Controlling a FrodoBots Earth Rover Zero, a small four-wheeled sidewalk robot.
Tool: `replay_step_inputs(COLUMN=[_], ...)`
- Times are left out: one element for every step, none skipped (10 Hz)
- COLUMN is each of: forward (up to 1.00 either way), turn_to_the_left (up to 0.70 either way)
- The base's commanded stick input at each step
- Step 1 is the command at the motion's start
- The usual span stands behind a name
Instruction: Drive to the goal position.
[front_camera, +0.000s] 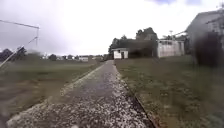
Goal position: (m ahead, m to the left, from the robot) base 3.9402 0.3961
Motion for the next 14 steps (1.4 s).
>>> replay_step_inputs(forward=[1.00,1.00,1.00,1.00,1.00,1.00,1.00,1.00,1.00,1.00,1.00,1.00,1.00,1.00], turn_to_the_left=[0.24,0.34,0.40,0.40,0.37,0.19,0.00,-0.04,-0.08,-0.12,-0.16,-0.20,-0.24,-0.28])
